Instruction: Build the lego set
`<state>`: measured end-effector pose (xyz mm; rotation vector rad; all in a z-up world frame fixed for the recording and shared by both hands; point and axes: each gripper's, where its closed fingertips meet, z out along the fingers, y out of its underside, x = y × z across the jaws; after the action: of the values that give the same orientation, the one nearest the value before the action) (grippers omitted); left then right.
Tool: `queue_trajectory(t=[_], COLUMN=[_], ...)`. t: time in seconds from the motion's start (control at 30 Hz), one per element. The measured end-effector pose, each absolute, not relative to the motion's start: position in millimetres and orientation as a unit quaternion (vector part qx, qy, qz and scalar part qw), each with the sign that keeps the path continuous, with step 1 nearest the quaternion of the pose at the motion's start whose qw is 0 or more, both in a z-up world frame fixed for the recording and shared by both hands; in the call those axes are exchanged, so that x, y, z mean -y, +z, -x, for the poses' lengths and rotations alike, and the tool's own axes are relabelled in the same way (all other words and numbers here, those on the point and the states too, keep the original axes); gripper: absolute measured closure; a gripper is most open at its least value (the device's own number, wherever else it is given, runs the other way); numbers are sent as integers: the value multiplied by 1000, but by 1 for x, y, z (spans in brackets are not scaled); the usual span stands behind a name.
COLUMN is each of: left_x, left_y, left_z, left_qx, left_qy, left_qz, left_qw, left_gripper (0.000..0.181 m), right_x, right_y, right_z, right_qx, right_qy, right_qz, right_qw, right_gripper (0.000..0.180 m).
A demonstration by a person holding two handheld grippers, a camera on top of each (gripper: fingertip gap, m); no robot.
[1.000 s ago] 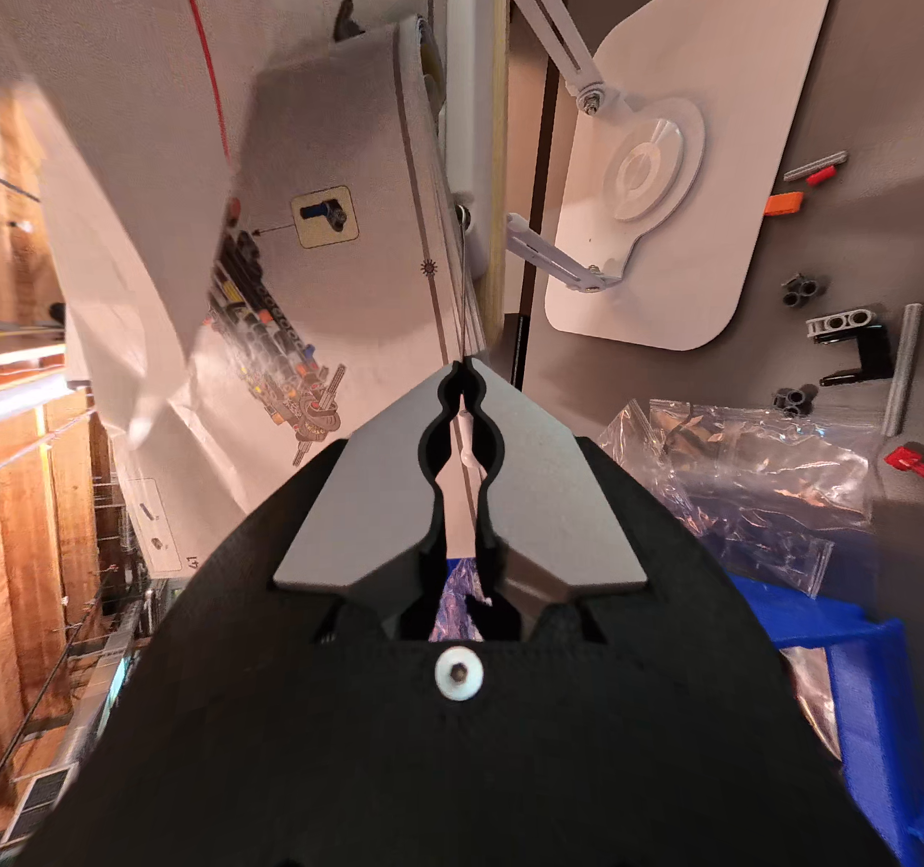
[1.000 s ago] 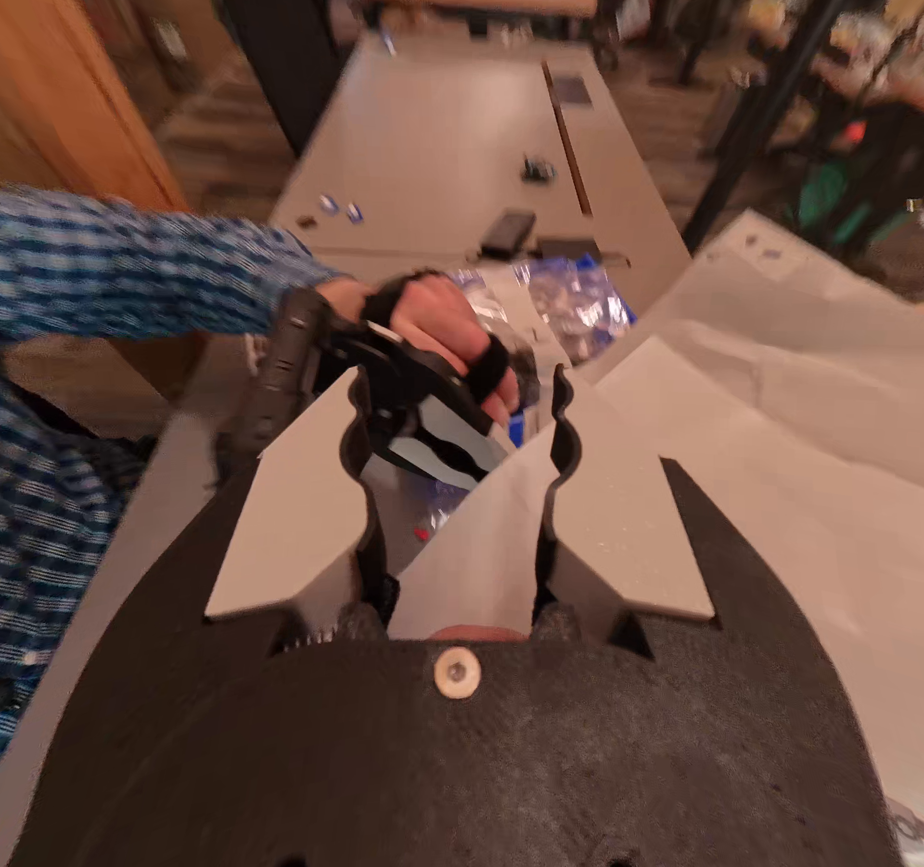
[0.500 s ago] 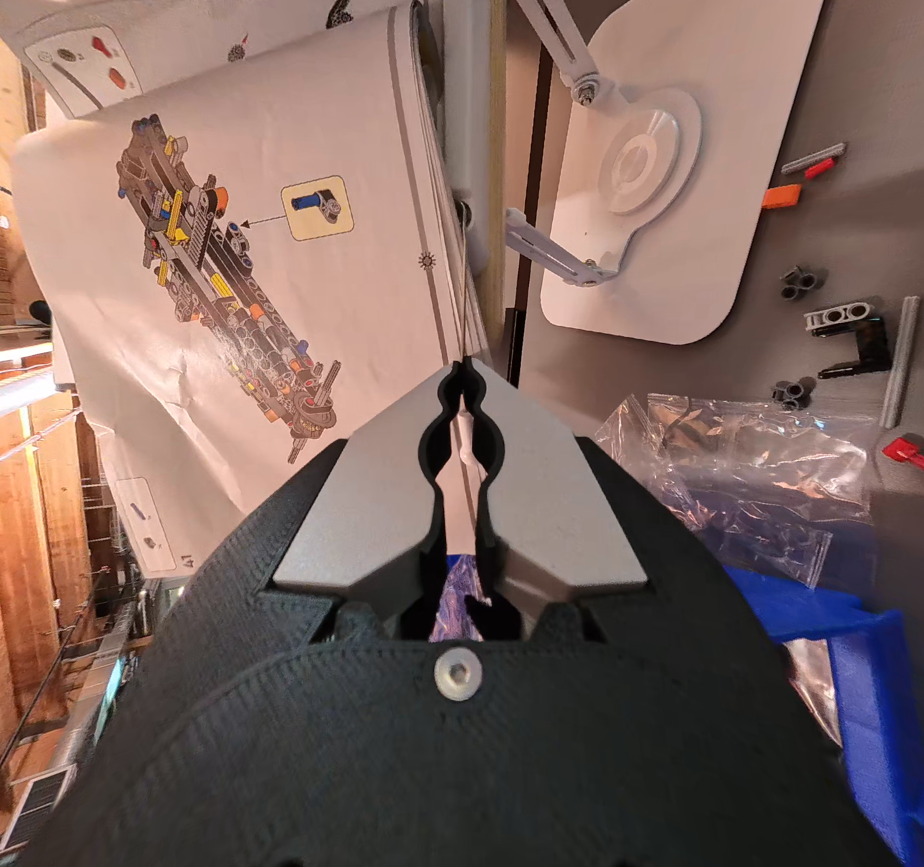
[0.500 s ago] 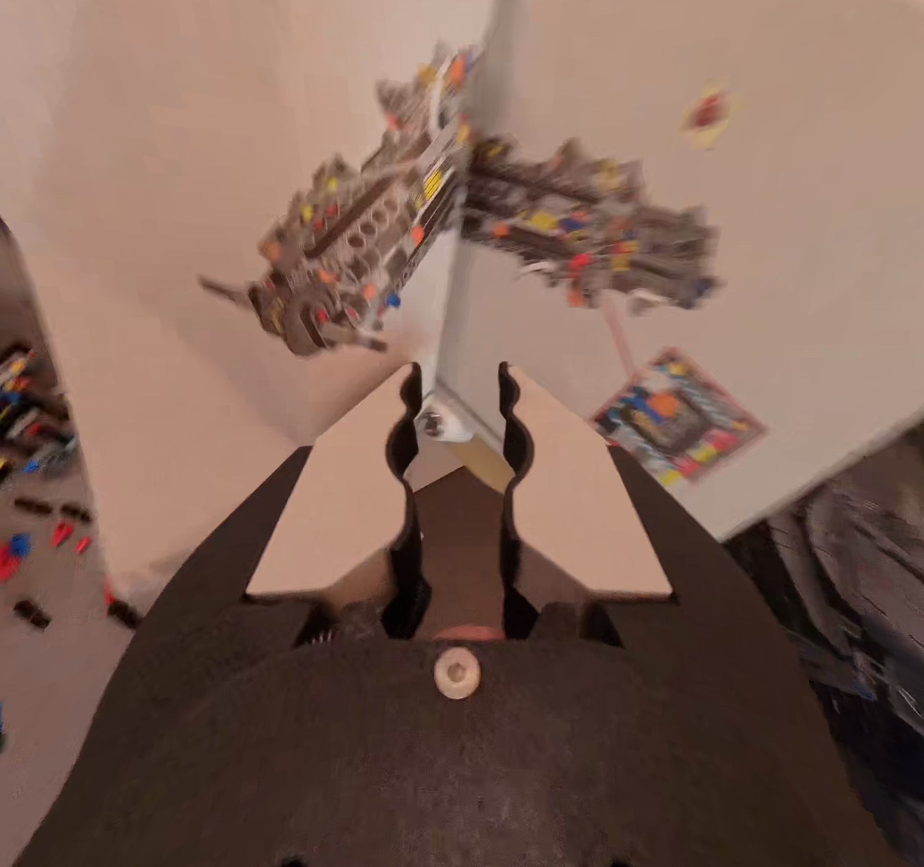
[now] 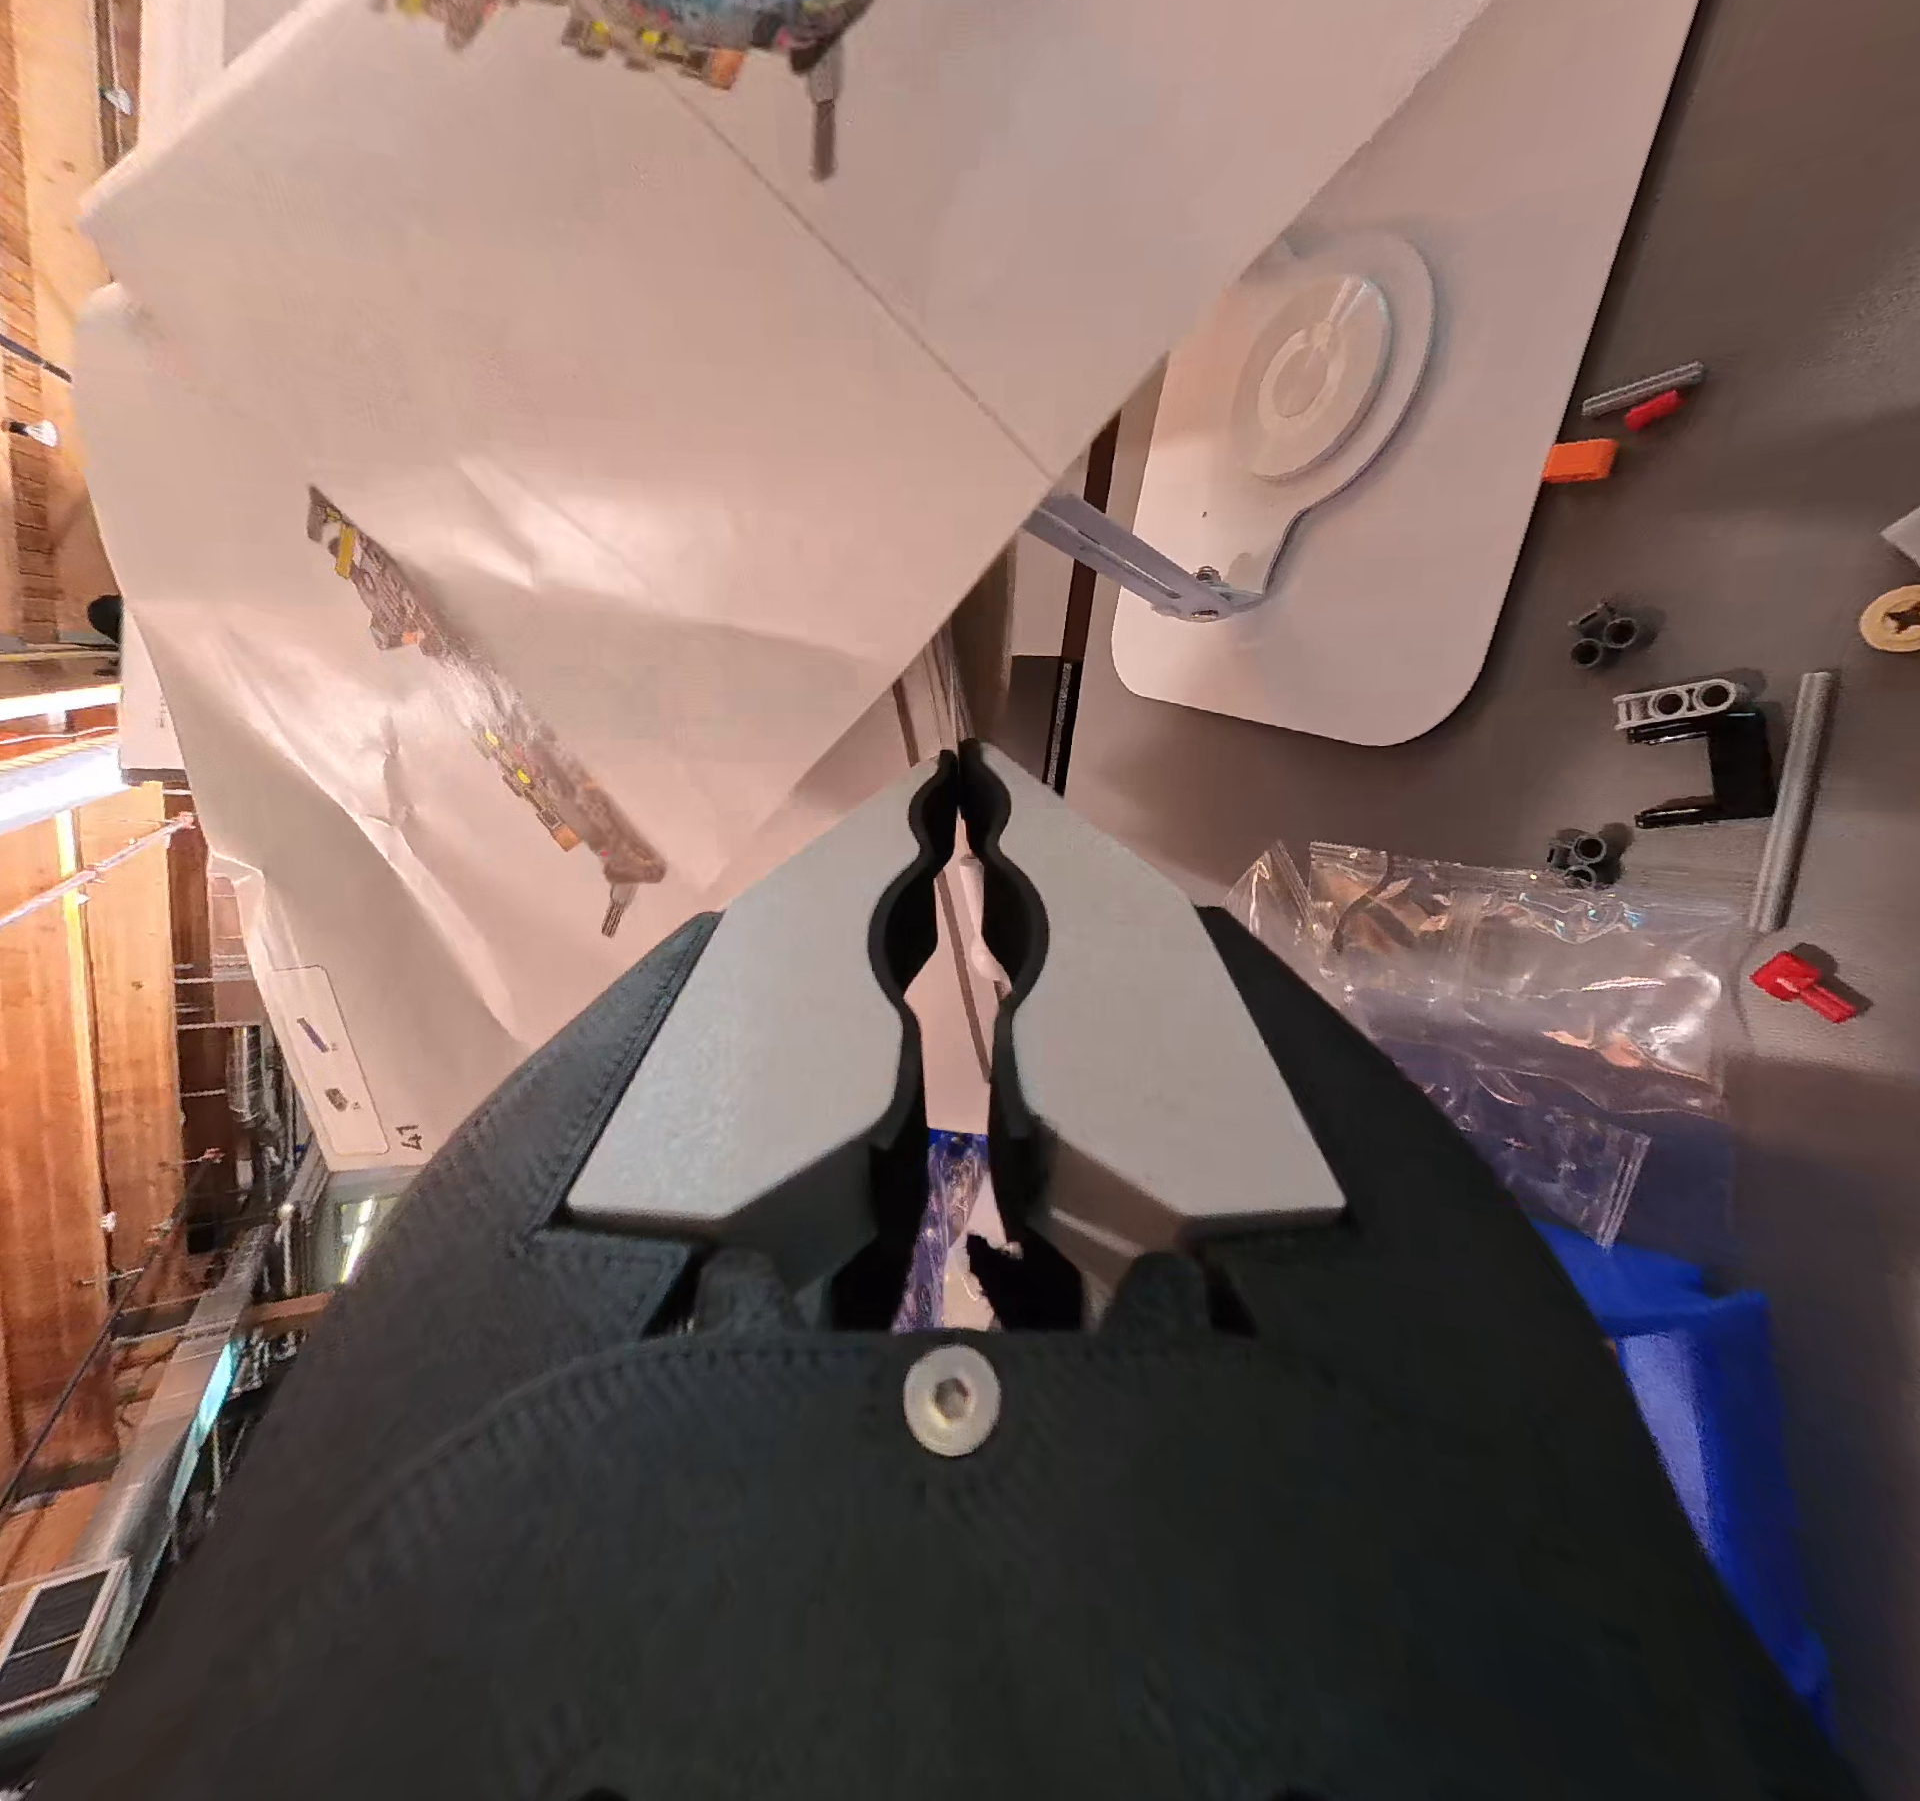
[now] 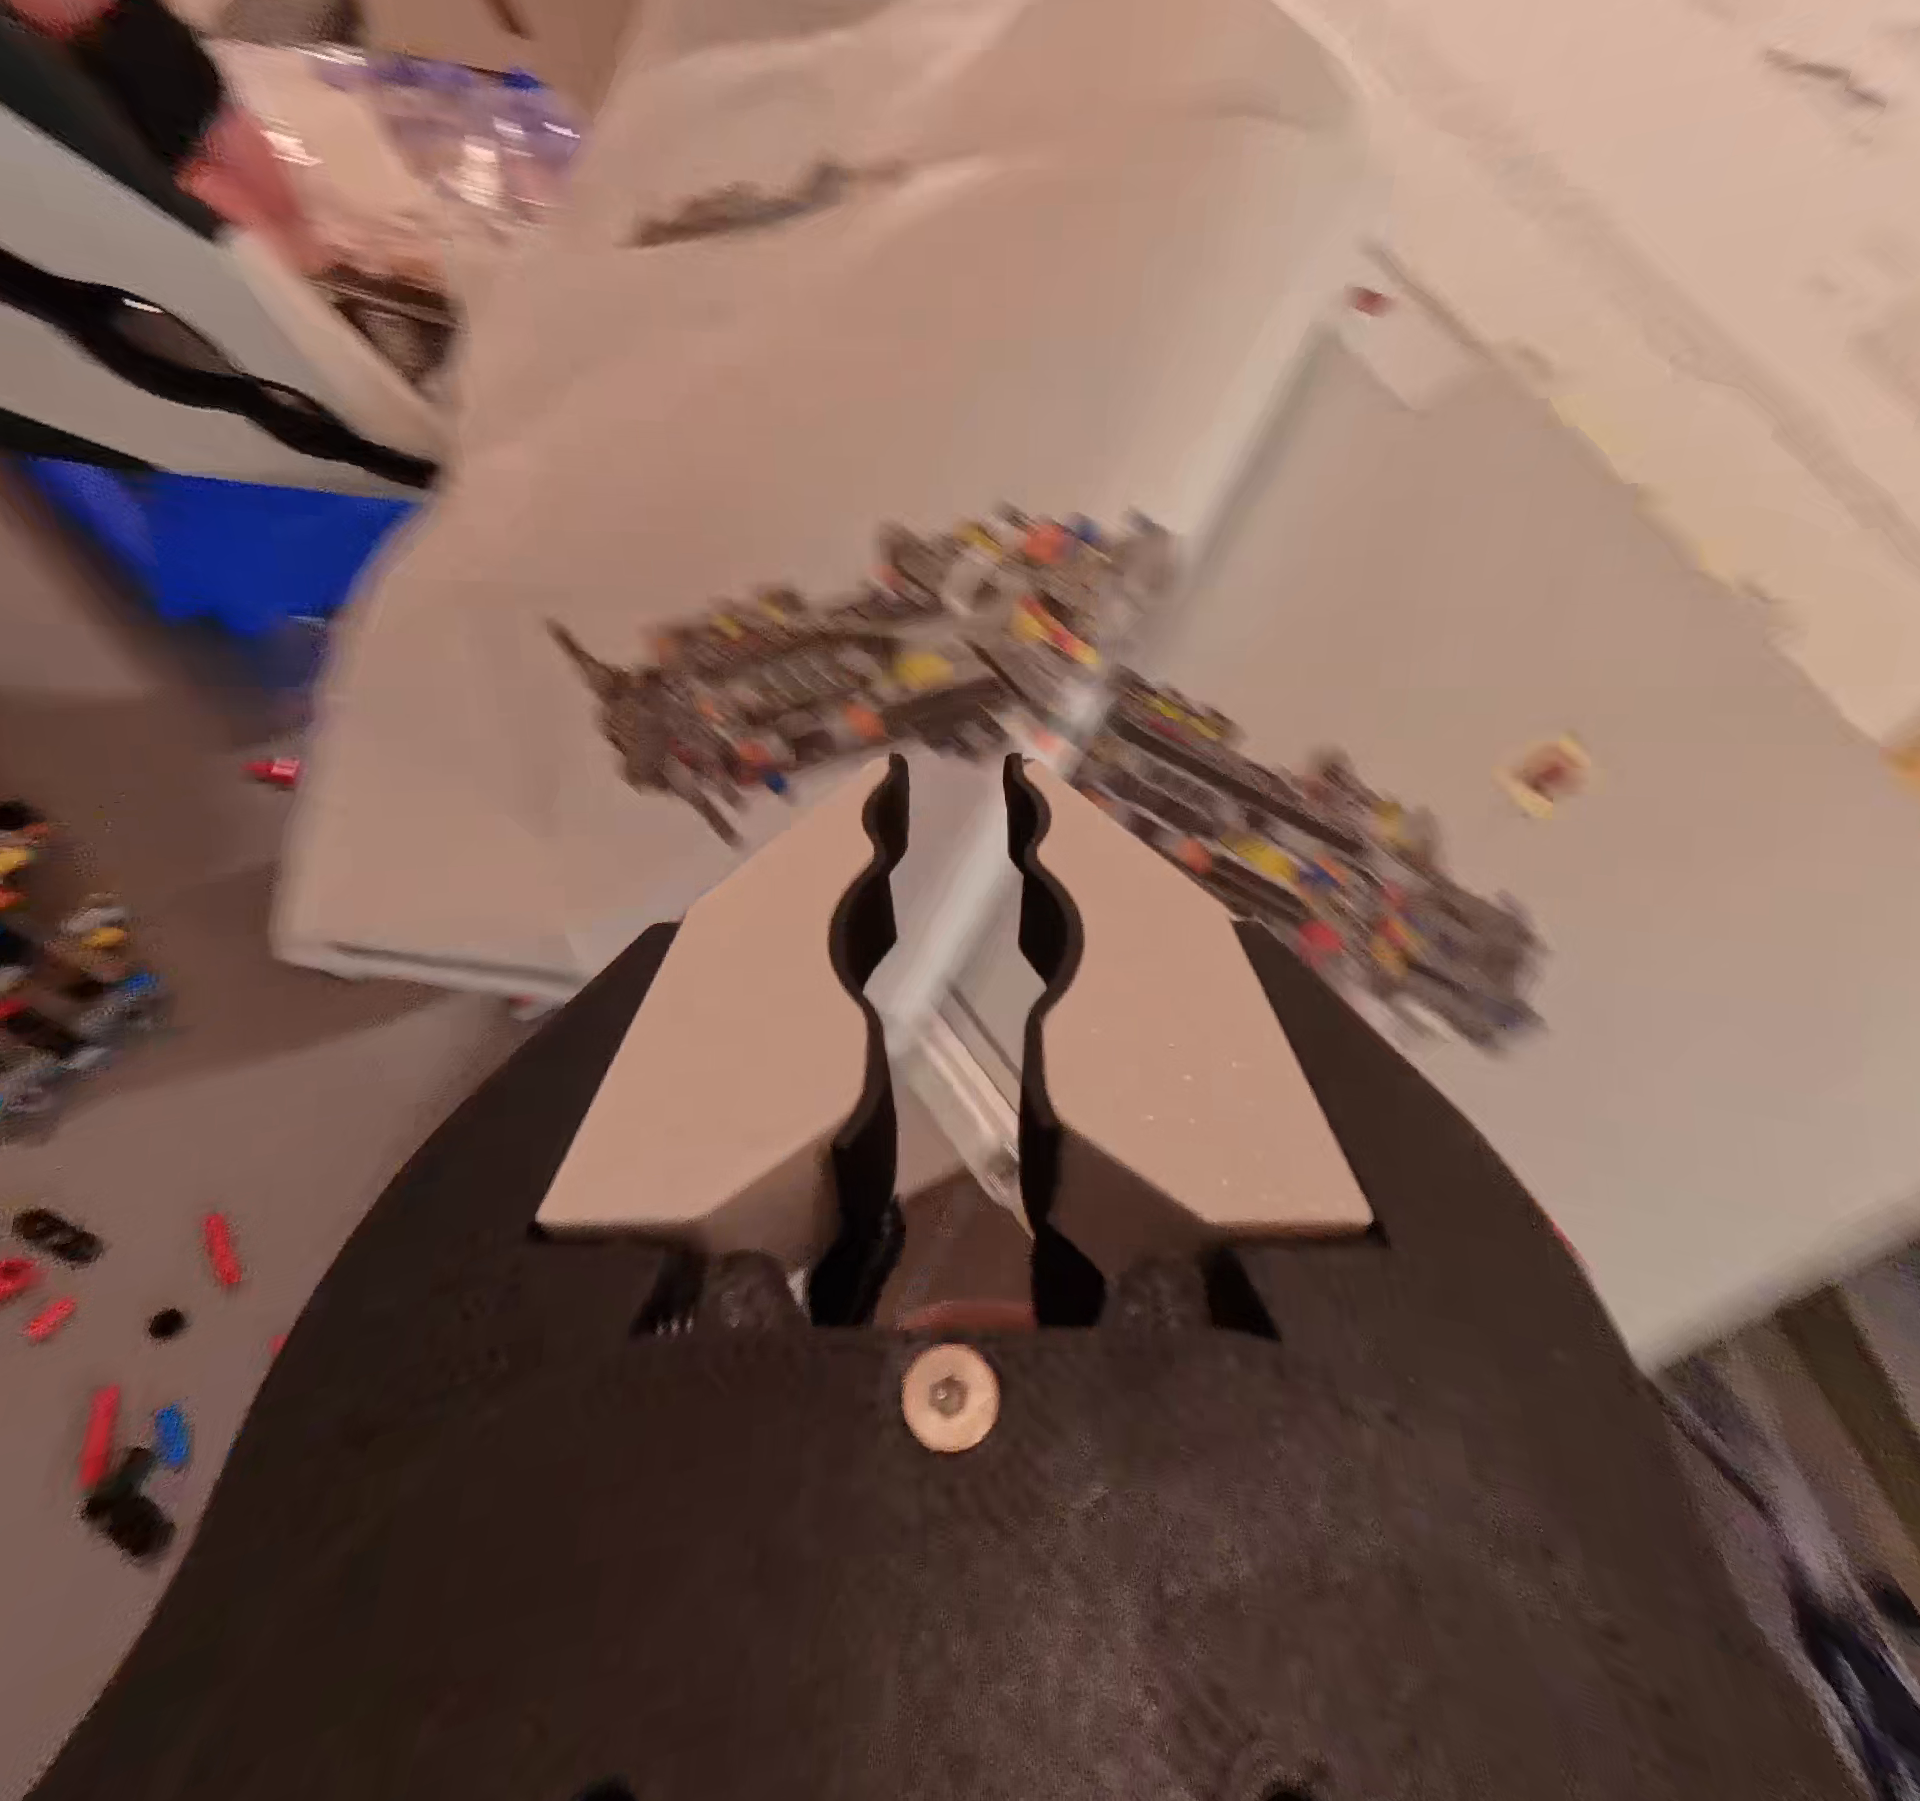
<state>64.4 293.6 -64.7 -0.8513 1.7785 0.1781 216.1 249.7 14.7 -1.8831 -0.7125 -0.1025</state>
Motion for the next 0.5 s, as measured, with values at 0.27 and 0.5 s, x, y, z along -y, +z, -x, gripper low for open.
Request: queue_trajectory(t=[0.27, 0.5], left_x=[-292, -285], left_y=[-63, -63], left_z=[-67, -68], left_qx=[-749, -745], left_qy=[67, 74], left_qz=[357, 349], left_qw=[554, 564], left_gripper=[181, 181], right_x=[-244, -264], right_y=[-29, -27], right_z=[-223, -176], right_qx=[363, 395], right_qy=[-59, -24], right_qz=[812, 790], right_qw=[453, 469], right_gripper=[149, 167])
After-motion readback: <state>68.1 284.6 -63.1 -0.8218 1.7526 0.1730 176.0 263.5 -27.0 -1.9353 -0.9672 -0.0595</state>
